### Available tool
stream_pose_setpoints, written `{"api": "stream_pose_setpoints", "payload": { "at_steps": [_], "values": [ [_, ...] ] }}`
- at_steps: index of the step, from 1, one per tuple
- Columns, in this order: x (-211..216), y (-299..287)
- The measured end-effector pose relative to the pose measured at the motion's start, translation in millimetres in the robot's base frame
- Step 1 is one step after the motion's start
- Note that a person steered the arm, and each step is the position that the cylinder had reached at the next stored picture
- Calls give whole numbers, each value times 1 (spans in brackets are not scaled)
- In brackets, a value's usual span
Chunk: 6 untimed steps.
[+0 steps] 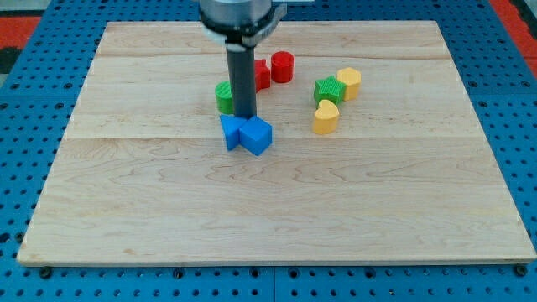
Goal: Slide the green star towards the red circle
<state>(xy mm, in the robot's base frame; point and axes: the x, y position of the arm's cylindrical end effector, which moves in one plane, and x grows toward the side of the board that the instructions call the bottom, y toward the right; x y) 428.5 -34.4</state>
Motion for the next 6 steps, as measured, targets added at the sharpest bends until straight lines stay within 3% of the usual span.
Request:
{"api": "stream_pose_setpoints", "payload": {
  "at_steps": [1,2,3,4,5,6],
  "values": [
    [18,31],
    [11,52],
    [35,122],
    [12,183],
    [-48,149],
    [-53,79]
  ]
}}
